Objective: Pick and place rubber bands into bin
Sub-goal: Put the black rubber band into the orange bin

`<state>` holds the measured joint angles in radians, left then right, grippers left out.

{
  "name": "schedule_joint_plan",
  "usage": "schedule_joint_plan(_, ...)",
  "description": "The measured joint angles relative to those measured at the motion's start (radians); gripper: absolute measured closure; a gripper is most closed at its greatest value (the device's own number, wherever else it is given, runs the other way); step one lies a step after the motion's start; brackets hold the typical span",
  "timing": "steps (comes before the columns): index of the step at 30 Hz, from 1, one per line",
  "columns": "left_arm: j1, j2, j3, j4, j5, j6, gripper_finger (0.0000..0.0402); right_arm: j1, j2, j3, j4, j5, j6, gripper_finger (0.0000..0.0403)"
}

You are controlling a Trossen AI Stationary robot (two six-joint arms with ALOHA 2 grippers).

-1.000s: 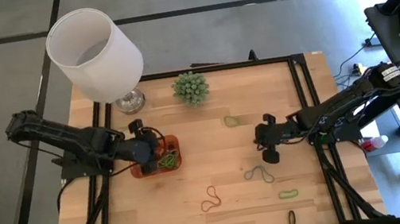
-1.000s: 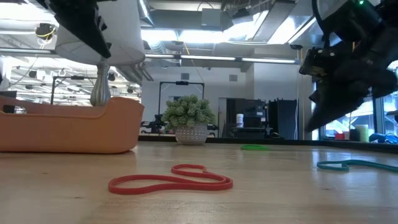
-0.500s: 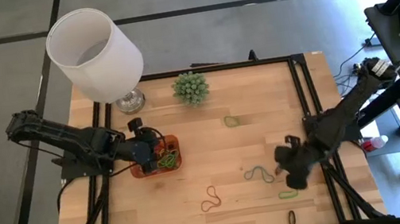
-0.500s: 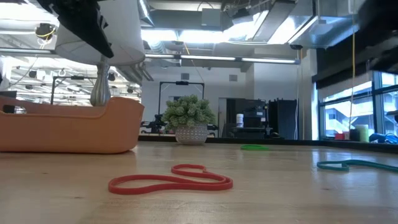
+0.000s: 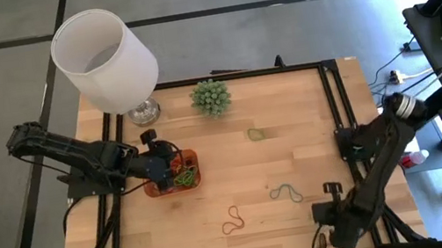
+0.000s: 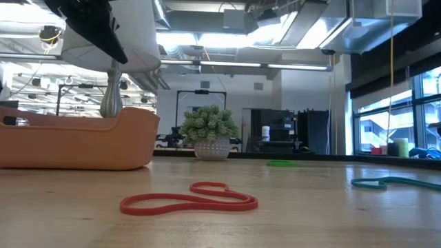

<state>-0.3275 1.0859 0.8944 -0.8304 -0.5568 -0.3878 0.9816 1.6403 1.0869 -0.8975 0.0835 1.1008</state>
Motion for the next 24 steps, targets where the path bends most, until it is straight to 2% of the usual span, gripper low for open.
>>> schedule_joint_plan(9, 0.0, 0.0, 0.0, 0.0, -0.002, -0.001, 0.04, 0.006, 0.186, 0.152, -0.021, 0.001, -0.115, 0.0349)
schedule_joint_plan(16, 0.0, 0.0, 0.0, 0.0, -0.002, -0.018, 0.0398, 0.009, 0.218, 0.196, 0.059, -0.002, -0.165, 0.0312)
schedule_joint_plan(24, 0.0, 0.0, 0.0, 0.001, -0.001, -0.031, 0.0397, 0.01, 0.218, 0.178, 0.114, 0.0, -0.162, 0.0309)
